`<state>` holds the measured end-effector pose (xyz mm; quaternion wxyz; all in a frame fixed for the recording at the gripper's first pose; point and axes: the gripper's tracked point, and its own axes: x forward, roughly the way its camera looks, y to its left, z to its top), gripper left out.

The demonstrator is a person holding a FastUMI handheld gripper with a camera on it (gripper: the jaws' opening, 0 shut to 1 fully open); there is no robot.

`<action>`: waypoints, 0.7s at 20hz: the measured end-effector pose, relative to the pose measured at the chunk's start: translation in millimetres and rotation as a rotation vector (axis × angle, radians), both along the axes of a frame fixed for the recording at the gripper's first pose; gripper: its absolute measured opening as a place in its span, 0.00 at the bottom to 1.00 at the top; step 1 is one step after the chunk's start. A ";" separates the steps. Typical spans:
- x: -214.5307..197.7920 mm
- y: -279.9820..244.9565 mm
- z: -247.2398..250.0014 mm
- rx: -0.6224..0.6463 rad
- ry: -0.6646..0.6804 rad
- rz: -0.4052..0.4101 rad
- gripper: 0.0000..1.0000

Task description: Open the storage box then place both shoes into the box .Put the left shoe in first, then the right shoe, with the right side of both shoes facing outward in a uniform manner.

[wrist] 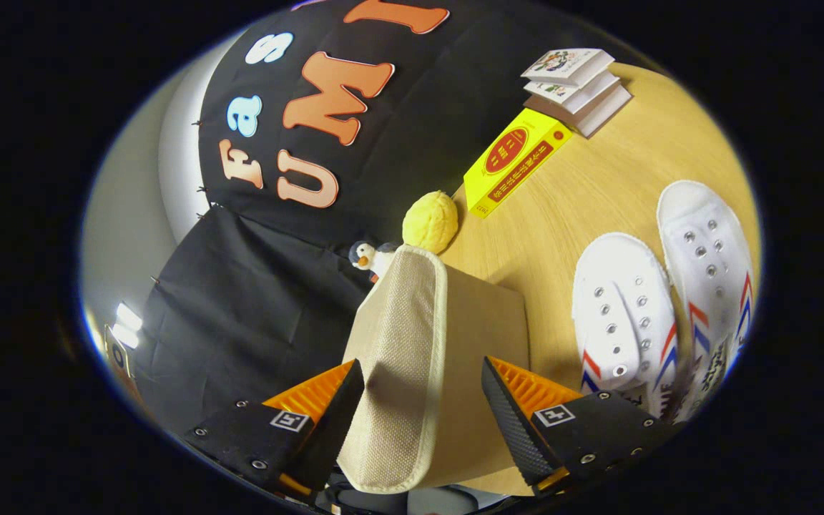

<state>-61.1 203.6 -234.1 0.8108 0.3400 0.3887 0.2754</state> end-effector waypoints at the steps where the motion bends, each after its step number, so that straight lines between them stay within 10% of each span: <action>1: -3.4 7.3 -2.0 0.028 0.025 0.010 0.98; 7: -2.7 10.3 17.0 0.108 0.054 -0.036 0.89; 14: -7.5 13.6 80.7 0.147 -0.055 -0.080 0.38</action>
